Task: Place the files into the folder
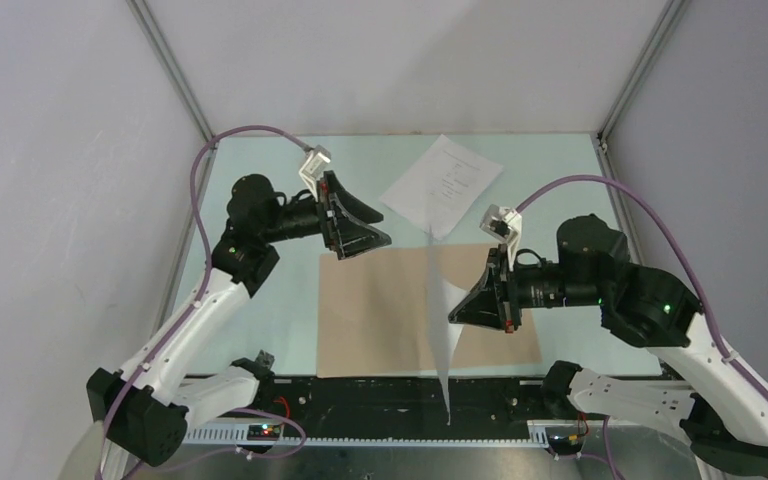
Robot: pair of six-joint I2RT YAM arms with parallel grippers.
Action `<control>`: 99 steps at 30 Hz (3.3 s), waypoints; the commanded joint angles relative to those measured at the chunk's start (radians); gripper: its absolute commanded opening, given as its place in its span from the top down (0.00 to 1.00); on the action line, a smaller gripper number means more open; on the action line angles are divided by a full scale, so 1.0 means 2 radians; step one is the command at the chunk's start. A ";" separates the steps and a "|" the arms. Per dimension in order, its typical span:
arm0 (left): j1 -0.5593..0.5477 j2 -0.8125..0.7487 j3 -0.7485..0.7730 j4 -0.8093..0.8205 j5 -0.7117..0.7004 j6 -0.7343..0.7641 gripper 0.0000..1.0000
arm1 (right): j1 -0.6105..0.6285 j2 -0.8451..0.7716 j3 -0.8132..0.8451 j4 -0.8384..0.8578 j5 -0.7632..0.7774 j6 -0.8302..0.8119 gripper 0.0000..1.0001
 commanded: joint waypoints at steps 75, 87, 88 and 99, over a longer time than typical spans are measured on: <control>-0.094 0.034 0.130 0.086 -0.072 -0.146 1.00 | -0.190 -0.033 -0.119 0.472 -0.102 0.184 0.22; -0.061 0.022 0.047 0.080 -0.094 -0.155 0.39 | -0.189 0.010 -0.120 0.317 0.015 0.114 1.00; -0.054 0.010 0.033 0.075 -0.110 -0.156 0.26 | -0.189 0.017 -0.121 0.294 0.049 0.097 1.00; 0.019 -0.065 -0.185 -0.234 -0.448 -0.133 0.05 | -0.155 0.113 -0.281 0.400 0.130 0.006 1.00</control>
